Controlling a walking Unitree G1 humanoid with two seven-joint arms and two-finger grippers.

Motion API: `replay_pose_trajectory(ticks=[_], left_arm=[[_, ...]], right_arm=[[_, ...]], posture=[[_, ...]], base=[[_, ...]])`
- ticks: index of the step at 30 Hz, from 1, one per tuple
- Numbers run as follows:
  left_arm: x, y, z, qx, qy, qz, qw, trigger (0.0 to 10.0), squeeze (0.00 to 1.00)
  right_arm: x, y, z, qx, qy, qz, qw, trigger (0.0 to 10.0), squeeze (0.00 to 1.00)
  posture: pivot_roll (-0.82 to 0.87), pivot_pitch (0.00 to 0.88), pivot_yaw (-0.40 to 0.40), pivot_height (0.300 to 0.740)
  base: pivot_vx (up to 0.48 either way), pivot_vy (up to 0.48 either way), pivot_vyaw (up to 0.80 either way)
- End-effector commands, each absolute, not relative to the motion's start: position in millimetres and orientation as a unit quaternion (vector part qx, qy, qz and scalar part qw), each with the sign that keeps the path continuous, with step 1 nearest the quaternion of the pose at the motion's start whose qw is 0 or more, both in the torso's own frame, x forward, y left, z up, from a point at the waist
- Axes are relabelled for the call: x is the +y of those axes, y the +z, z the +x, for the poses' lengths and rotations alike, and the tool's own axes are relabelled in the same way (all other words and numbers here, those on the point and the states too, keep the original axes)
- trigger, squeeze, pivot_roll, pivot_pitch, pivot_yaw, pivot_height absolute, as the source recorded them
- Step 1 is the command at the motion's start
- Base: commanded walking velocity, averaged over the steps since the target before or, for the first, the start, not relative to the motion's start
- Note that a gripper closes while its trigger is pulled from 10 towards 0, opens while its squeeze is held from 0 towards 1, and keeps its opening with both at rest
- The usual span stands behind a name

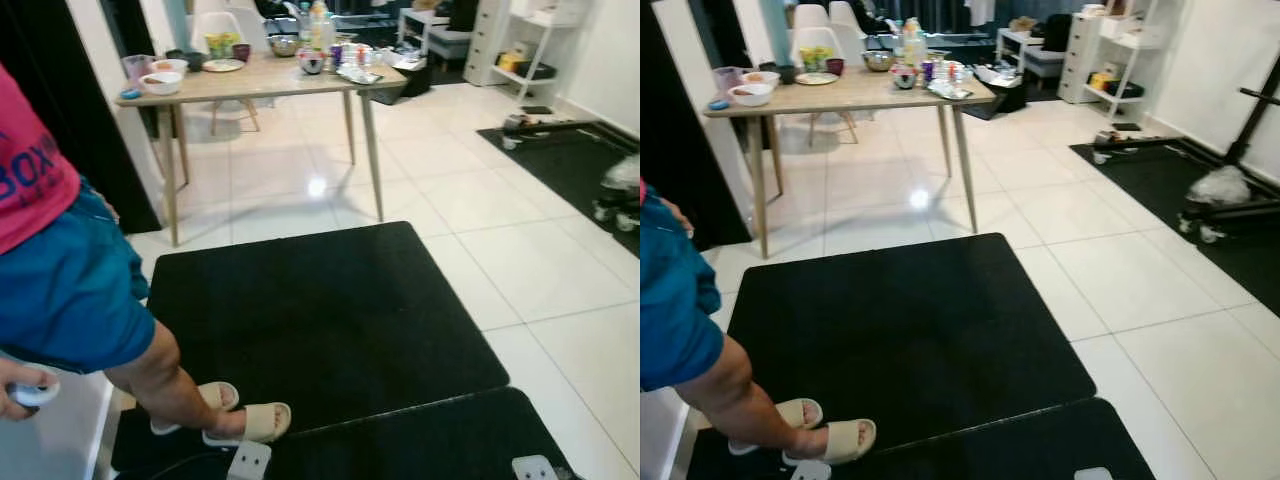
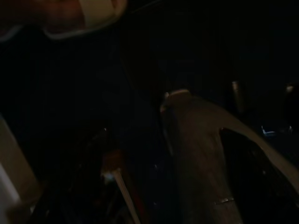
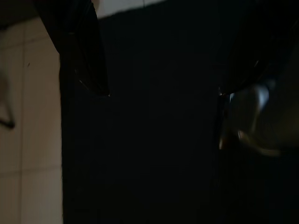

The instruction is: Restocking fridge

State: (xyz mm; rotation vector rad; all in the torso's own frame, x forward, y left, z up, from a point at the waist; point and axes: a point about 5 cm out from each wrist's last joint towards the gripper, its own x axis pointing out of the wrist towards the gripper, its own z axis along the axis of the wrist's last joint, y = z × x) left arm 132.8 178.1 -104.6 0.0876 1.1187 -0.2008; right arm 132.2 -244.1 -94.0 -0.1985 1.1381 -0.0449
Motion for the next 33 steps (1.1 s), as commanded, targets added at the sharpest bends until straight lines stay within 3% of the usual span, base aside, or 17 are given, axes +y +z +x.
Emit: replay_pose_trajectory(ticks=[1,10,16,25,33], left_arm=[[180.3,-107.1,125.4,0.545,-0.098,0.047,0.831,10.0,0.0],[183.1,-106.9,124.8,0.546,-0.099,0.054,0.83,10.0,0.0],[189.3,-106.6,123.4,0.547,-0.096,0.059,0.83,10.0,0.0],[189.4,-105.6,126.1,0.543,-0.097,0.057,0.832,10.0,0.0],[185.4,-106.2,126.2,0.544,-0.092,0.046,0.833,10.0,0.0]], right_arm=[[-243.4,-97.1,123.5,0.55,-0.022,-0.09,0.83,10.0,0.0],[-242.2,-98.8,119.9,0.558,-0.027,-0.085,0.825,10.0,0.0],[-241.3,-99.4,118.9,0.559,-0.03,-0.083,0.824,10.0,0.0],[-244.3,-98.6,119.3,0.563,-0.022,-0.1,0.82,10.0,0.0],[-250.0,-95.8,122.9,0.556,-0.033,-0.095,0.825,10.0,0.0]], posture=[[-0.04,0.0,-0.016,0.738],[-0.03,0.0,-0.01,0.738],[-0.03,0.0,-0.005,0.738],[-0.03,0.0,-0.009,0.738],[-0.03,0.0,-0.031,0.738]], base=[[0.382,0.0,0.0],[0.382,0.0,0.0],[0.384,0.0,-0.77],[0.385,0.0,0.0],[0.385,0.0,-0.44]])
